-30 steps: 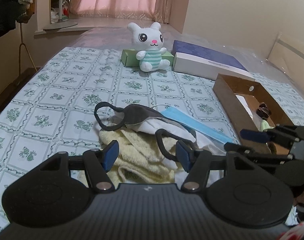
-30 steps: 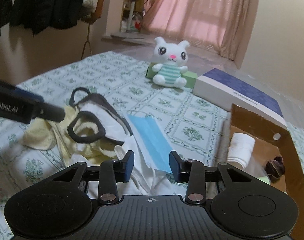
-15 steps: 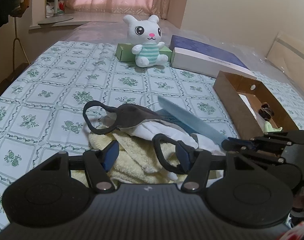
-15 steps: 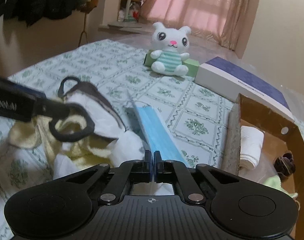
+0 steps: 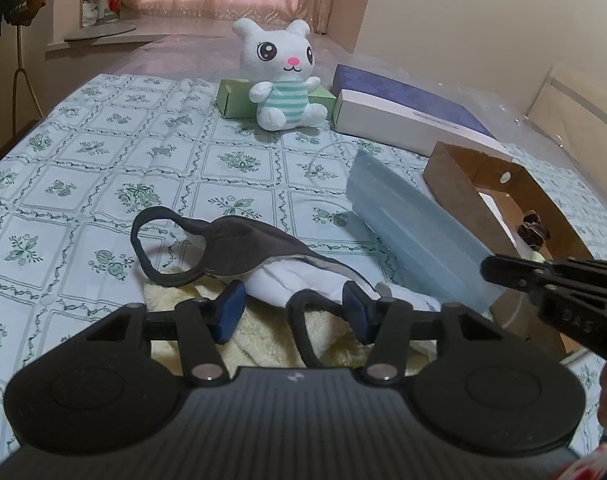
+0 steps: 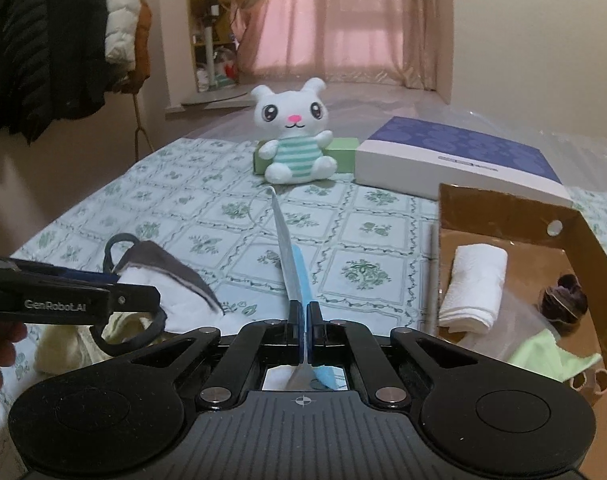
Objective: Organize soft objects
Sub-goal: 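Grasp the dark fabric mask with the left tool while the right tool grasps the blue face mask, then carry the dark mask with the left tool while the right tool carries the blue mask to the box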
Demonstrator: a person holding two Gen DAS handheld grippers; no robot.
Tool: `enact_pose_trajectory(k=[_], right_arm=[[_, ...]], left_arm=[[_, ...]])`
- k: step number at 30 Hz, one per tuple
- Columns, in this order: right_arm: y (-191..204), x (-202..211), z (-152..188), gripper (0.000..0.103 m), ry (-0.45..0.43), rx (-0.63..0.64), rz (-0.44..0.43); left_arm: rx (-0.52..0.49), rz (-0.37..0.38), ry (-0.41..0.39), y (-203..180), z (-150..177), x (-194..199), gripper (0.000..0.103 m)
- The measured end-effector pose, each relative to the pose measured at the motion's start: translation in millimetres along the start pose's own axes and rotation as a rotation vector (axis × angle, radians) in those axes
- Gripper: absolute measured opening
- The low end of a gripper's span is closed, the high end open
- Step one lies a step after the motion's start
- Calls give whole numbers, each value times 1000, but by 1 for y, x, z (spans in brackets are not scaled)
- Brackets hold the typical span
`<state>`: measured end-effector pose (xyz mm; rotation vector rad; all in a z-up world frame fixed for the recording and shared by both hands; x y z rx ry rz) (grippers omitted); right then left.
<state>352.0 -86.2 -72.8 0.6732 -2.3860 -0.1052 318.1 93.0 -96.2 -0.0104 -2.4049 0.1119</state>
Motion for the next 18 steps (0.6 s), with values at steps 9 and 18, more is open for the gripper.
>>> enact_pose_trajectory(k=[9,18], right_arm=[[-15,8,-1,2,-17,-35,12],[-24,34,-9,2,-74,-46,13]], left_arm=[[74,14,-6,11,-3,-7,16],[55,21,-93,6,-14,26,8]])
Point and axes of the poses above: each gripper's, at about its wrist camera, not at the fingertips, and x roughly against the way its jaws point, y to its left, z to its underside, the point moved 5 cm from there along -x, roughly the way its jaws point, and after that the axes turned 8 degrees about -x, right-handed, at the moved point
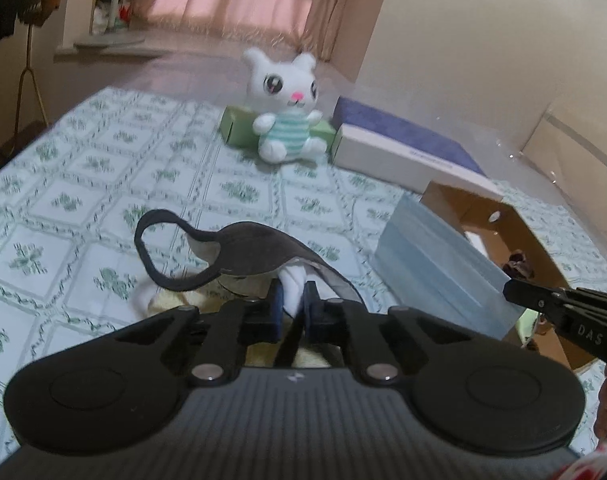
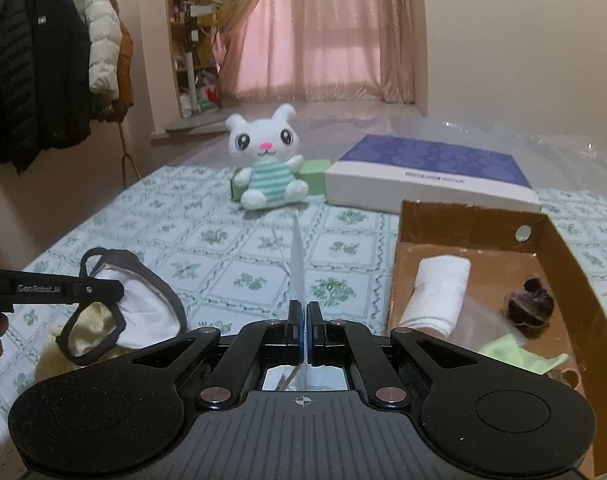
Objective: Organize soft objects
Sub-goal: 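Carry the dark mask with the left tool while the right tool carries the blue mask to the box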
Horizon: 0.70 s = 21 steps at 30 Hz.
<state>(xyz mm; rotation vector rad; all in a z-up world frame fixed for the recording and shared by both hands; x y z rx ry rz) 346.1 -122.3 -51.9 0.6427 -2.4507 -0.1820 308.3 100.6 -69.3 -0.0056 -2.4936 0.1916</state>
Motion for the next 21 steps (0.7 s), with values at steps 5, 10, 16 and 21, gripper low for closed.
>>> enact_pose_trajectory(k=[5,10,16,21], right_arm=[[3,25,-8,1,-42,5,-25],[4,50,-16,1,-68,-12,-62],[3,86,-25,1,-108,-28,-87],[-3,116,-35,1,-137,-52,-106]], left_arm=[[-17,12,-39,-9,-9,27,8],[-35,15,-61,-20,-14,52,8],[-85,30,-64,-44,-19,73,8],[-135,64,-89,-74,-27,88,8]])
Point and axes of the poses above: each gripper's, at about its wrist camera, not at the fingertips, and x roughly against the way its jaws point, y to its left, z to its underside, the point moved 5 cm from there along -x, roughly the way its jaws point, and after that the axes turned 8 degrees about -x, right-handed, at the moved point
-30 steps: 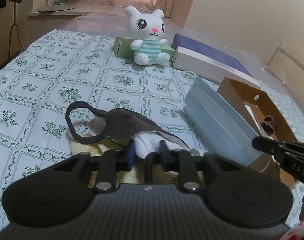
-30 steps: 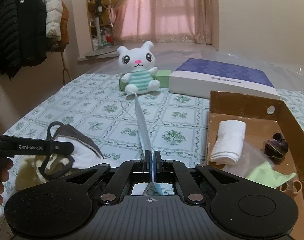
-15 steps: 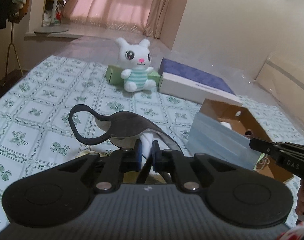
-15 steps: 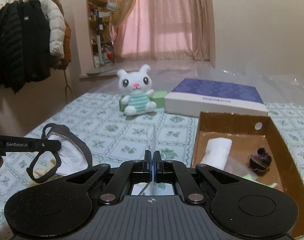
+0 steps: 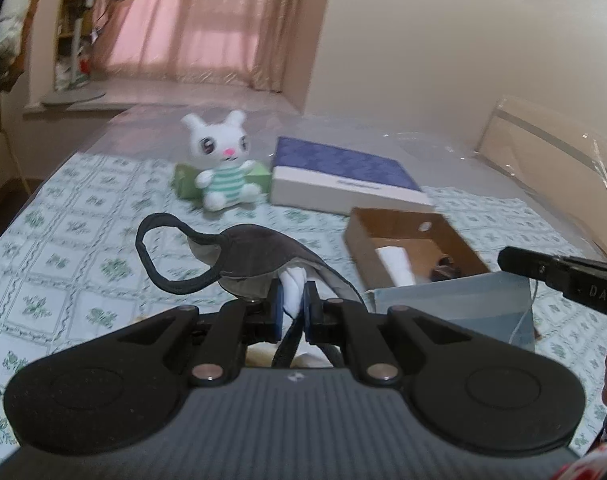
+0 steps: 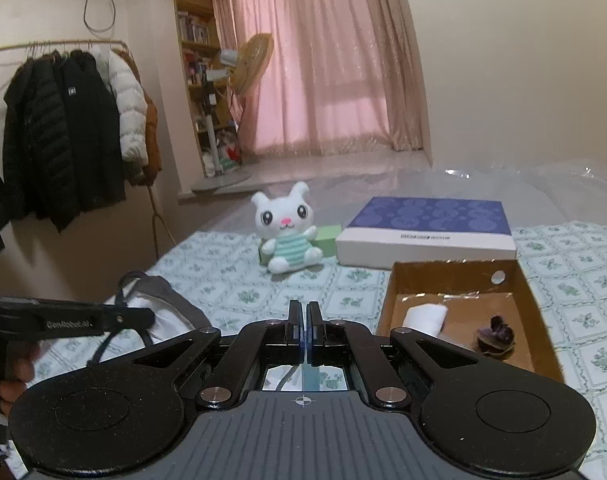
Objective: Organize soft objects
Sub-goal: 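Carry the dark mask with the left tool while the right tool carries the blue mask to the box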
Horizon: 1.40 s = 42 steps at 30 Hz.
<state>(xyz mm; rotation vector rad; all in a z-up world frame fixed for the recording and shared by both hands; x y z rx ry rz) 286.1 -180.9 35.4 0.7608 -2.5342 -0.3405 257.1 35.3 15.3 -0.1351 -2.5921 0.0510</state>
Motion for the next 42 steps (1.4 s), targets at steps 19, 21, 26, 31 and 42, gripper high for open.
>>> enact_pose_trajectory(k=[19,21,26,31,42], right_arm=[[-36,67,-53,1,-148,-12,51],[-43,64,-57,1,-153,-16,63],[-63,53,-63,1,-145,-22,99],[-88,34,-67,1,-131,-37,129],[-143,-34,-85,1,-175,-79,172]], left_arm=[[-129,115,-28,-89,-45,-7,8],[-142,126,-21,-97,-49,-15,8],[-169,150,2,-115,-57,-42,8],[-192,173,22,-130,-65,-73,8],[-228,189,91,-152,-72,-154,8]])
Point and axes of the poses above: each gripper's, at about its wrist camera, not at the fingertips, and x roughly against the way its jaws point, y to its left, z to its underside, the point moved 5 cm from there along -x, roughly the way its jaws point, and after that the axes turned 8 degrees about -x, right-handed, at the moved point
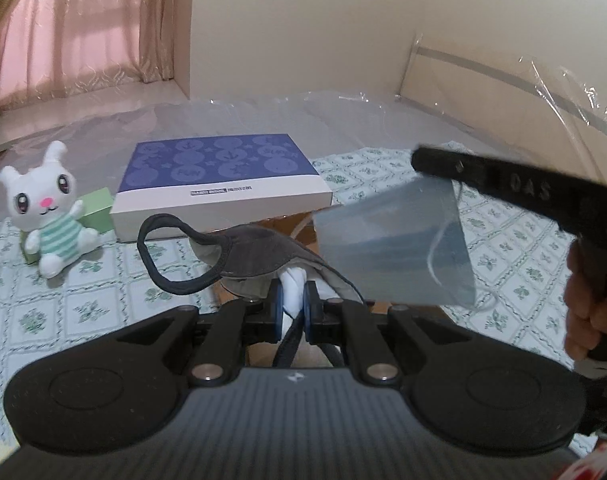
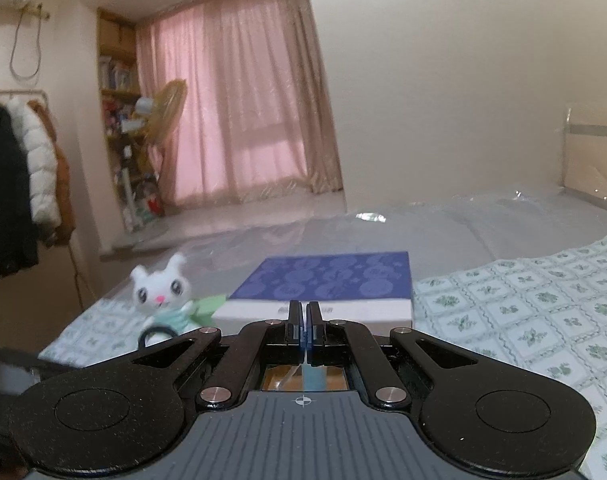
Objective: Organize soft objects
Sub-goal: 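Carry the dark mask with the left tool while the right tool carries the blue mask to the box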
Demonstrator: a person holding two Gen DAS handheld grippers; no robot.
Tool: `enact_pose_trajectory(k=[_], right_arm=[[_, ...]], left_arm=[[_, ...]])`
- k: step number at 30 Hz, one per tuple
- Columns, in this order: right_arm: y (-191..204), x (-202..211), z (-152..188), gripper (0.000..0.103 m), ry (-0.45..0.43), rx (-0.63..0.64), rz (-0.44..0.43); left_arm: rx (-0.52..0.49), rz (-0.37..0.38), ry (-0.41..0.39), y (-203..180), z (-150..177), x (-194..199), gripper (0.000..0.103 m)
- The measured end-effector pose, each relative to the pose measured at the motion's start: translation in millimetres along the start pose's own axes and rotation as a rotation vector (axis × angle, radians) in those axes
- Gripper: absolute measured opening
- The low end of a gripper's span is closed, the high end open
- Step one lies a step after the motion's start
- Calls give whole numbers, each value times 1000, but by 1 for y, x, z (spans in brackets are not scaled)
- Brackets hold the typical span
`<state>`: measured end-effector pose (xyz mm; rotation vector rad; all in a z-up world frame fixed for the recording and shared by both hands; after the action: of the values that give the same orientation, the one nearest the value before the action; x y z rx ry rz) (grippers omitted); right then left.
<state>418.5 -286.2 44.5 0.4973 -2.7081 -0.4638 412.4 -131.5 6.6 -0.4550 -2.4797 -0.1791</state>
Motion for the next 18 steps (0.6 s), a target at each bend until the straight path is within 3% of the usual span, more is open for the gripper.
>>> enact_pose_trajectory(k=[4,10,18], right_arm=[[-24,-25,6,1,-61,-74,27],[-65,-58,57,2,194,-135,134],[-82,-49,90,2,334,-99,193]], left_arm=[[-20,17,12,-4,-2,-27,8],[-46,48,51,-15,9,-53,8],[-80,77,86,-28,20,-75,8]])
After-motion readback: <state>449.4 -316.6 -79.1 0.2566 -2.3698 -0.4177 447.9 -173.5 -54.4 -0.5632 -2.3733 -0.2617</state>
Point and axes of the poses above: each gripper's, at about its wrist camera, not at the fingertips, and x roughly against the way its jaws point, y to its left, z to its underside, the point moved 5 cm from there along -x, roughly the way its jaws point, and after that the axes turned 8 degrees about -x, right-handed, at the moved point
